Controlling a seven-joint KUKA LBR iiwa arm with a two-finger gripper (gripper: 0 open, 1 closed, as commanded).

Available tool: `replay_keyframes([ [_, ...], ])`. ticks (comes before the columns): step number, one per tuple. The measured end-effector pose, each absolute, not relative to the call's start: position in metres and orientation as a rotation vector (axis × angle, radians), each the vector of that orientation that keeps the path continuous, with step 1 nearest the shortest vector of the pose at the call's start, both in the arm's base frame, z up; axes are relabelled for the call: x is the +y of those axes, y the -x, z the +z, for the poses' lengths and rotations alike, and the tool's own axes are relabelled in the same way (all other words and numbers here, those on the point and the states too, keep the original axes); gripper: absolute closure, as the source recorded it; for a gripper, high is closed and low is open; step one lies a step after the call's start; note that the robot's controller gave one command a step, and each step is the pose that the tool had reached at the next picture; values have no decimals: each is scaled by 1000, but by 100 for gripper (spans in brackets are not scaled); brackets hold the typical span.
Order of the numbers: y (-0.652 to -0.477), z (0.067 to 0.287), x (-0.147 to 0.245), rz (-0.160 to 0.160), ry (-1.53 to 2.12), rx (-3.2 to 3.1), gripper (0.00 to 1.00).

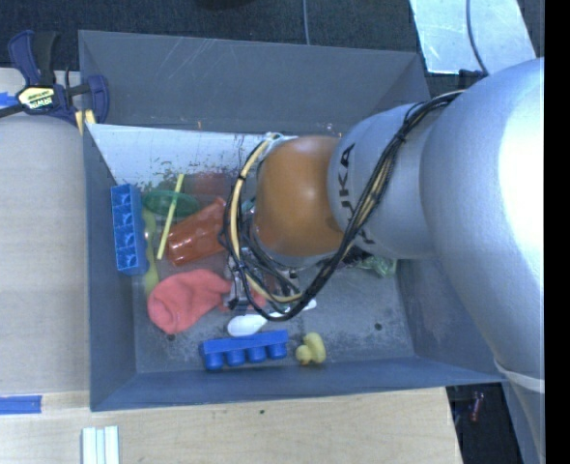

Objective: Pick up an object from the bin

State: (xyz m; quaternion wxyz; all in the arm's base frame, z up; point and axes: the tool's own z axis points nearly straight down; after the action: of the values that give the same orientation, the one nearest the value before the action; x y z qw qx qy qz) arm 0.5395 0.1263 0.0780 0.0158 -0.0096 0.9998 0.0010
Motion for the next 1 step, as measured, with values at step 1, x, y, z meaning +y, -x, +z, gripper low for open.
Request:
replay_keyframes([
  [1,-539,78,126,3,30,3110,100],
])
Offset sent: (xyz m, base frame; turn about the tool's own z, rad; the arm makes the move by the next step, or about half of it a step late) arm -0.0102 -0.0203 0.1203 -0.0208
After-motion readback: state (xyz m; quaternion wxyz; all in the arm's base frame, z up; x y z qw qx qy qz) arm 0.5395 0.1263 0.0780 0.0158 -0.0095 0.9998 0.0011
